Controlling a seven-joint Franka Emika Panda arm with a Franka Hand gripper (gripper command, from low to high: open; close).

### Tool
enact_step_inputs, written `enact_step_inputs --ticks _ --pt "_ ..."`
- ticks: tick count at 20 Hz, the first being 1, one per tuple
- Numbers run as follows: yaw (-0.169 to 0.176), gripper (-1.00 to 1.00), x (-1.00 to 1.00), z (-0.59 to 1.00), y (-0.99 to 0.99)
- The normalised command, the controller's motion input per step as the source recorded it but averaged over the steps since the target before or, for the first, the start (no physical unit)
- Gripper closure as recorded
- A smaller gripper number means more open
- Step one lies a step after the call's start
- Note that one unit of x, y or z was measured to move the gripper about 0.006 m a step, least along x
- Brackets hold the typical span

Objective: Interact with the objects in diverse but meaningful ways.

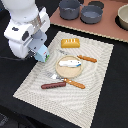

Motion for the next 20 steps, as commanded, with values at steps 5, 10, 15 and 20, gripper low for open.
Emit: enact_step_inputs --ticks 5,10,15,20 --pt "-0.02 -1.0 0.54 0.65 0.14" --pt "-0.024 -1.0 0.55 0.94 0.44" --pt "-0.007 -1.0 0.46 0.75 0.78" --pt "0.0 -1.0 0.43 0.62 0.9"
